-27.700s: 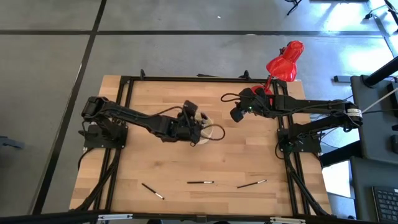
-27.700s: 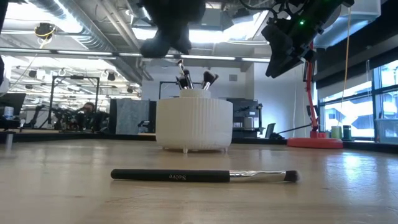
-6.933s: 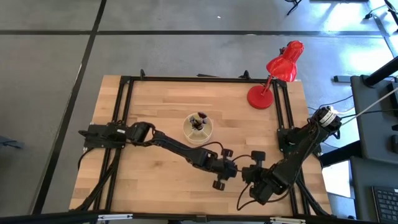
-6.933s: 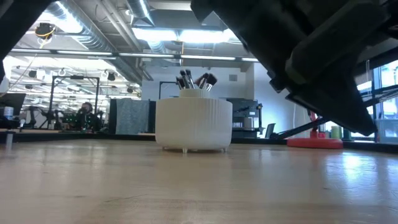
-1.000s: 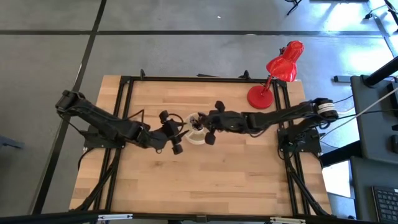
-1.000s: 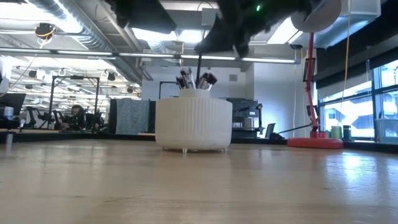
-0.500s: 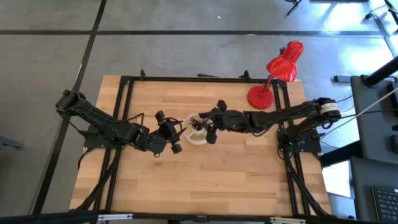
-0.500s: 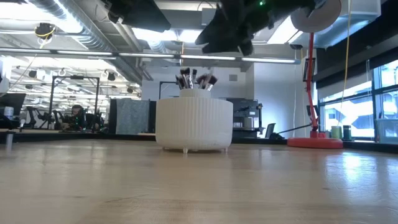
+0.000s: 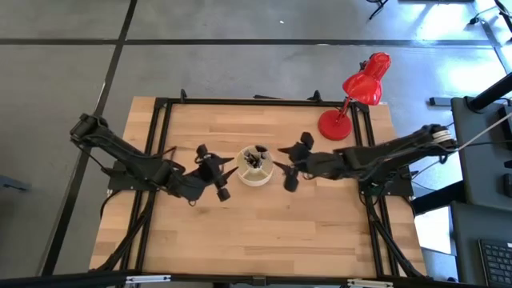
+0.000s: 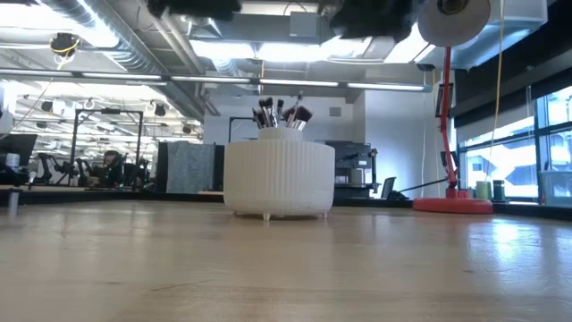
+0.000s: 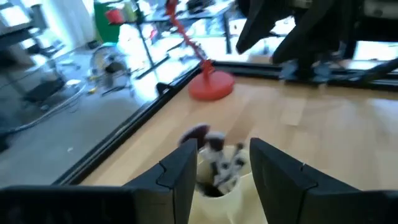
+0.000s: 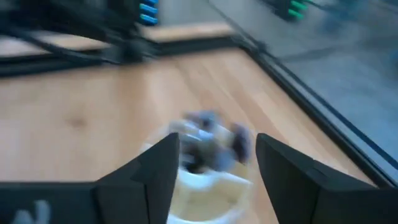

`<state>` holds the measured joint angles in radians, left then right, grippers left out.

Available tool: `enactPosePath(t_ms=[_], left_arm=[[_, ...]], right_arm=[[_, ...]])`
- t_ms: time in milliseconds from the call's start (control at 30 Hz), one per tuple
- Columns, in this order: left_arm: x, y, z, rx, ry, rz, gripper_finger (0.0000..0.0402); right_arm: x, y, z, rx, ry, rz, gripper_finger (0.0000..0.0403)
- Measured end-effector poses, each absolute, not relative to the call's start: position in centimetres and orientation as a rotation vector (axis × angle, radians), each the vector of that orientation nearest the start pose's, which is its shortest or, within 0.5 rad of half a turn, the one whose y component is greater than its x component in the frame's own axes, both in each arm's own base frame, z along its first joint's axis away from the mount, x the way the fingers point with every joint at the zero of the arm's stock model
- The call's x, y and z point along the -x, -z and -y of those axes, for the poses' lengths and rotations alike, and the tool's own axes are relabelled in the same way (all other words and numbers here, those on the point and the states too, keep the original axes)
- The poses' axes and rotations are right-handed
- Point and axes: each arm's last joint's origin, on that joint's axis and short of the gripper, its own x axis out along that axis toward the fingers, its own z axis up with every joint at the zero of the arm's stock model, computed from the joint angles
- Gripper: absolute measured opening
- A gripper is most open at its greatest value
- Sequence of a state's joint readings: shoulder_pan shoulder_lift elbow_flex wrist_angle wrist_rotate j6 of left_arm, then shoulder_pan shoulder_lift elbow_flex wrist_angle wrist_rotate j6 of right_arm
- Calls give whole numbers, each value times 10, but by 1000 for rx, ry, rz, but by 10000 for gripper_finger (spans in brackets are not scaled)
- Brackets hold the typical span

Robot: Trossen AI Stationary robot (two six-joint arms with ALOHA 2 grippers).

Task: Put items in baskets/containers
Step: Return to Home Position

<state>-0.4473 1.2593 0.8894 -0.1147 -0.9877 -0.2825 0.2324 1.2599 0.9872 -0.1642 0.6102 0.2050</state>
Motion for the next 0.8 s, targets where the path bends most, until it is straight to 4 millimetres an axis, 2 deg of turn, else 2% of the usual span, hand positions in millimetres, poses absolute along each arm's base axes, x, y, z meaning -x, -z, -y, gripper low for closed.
enactPosePath(t_ms=[100,167,233,300,467,533,667,800], left_arm=[[-244,-290,95,-76,-541,-273,143],[-243,-290,92,-110,-543,-283,143],[-243,-284,84,-118,-548,-279,143],[-244,-273,75,-112,-512,-271,143],[-233,-257,45,-69,-393,-127,143],[-222,-254,33,-79,-373,-69,143],[-196,-256,10,-93,-365,26,143],[-171,-254,-5,-87,-360,79,143]], right_arm=[[-256,-328,-52,12,208,-301,197],[-247,-333,-53,52,70,-286,179],[-239,-325,-51,99,-35,-302,153],[-231,-309,-48,117,-126,-304,121],[-206,-277,-40,77,-348,-133,22],[-192,-270,-33,61,-342,-87,8],[-163,-268,-18,14,-242,-14,12],[-141,-263,-8,-19,-178,0,4]])
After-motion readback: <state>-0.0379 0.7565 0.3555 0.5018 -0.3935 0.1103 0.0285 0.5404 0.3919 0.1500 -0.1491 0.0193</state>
